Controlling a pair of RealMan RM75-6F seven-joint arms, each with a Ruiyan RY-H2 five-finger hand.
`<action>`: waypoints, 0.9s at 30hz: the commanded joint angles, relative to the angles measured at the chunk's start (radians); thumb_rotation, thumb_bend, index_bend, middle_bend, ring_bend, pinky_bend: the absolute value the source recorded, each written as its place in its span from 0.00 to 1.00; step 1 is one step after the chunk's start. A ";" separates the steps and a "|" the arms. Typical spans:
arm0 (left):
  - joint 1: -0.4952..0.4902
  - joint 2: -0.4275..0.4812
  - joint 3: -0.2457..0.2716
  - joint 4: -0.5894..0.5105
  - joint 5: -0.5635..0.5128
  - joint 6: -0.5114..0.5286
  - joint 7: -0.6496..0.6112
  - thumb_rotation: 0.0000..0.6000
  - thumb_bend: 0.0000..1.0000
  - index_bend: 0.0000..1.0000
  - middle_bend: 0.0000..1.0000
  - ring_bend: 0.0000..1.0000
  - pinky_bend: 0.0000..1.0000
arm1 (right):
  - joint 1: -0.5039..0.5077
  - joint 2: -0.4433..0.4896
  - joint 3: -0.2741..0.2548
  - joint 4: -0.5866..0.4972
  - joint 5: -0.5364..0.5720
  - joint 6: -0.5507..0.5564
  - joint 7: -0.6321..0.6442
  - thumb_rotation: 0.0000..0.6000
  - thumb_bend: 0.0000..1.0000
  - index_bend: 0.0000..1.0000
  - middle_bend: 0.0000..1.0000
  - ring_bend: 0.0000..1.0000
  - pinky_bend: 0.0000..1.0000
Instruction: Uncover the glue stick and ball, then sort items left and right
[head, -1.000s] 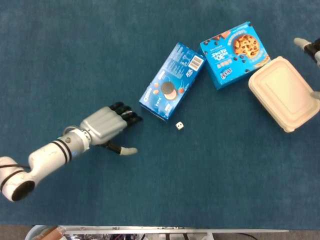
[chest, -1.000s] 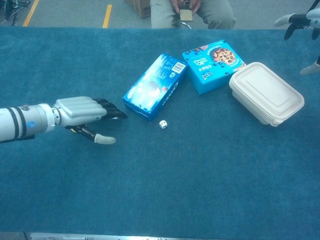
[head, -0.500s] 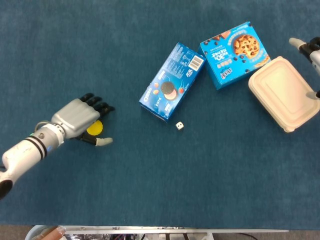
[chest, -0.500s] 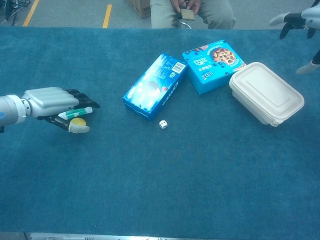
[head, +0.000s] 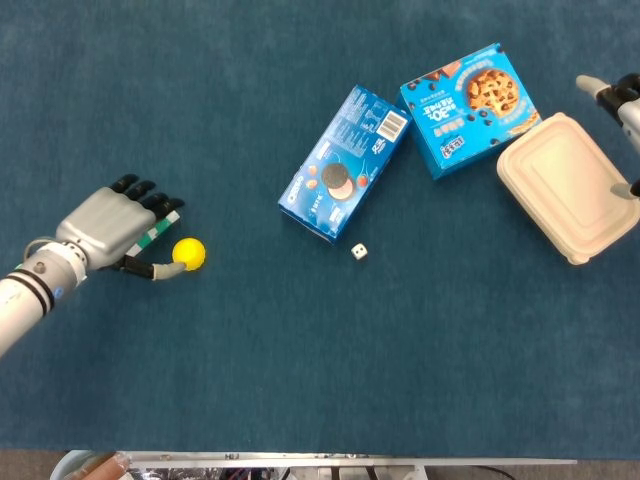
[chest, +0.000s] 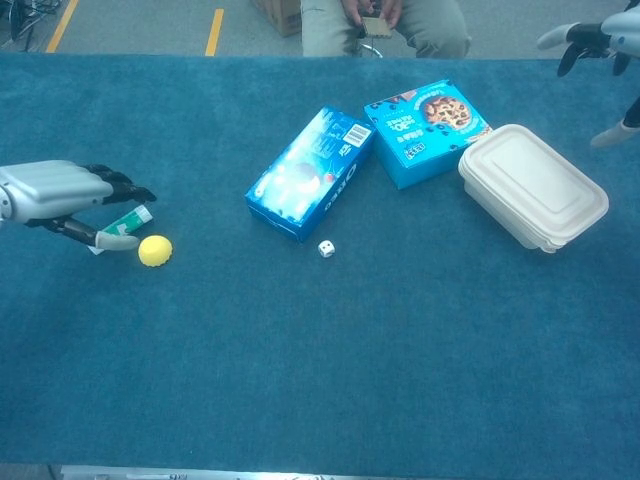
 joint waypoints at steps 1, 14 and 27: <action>0.014 0.031 -0.010 -0.036 0.000 0.029 -0.010 0.08 0.17 0.20 0.13 0.00 0.00 | -0.002 -0.001 0.000 0.002 -0.008 -0.002 0.006 1.00 0.01 0.09 0.27 0.15 0.33; 0.055 0.092 -0.009 -0.220 0.326 0.196 -0.190 0.27 0.17 0.22 0.15 0.01 0.04 | -0.032 0.001 -0.003 -0.005 -0.087 0.010 0.047 1.00 0.01 0.09 0.27 0.15 0.32; 0.004 -0.036 -0.010 -0.195 0.534 0.253 -0.312 0.39 0.17 0.21 0.14 0.01 0.04 | -0.082 0.035 0.009 -0.057 -0.156 0.083 0.073 1.00 0.01 0.09 0.27 0.15 0.28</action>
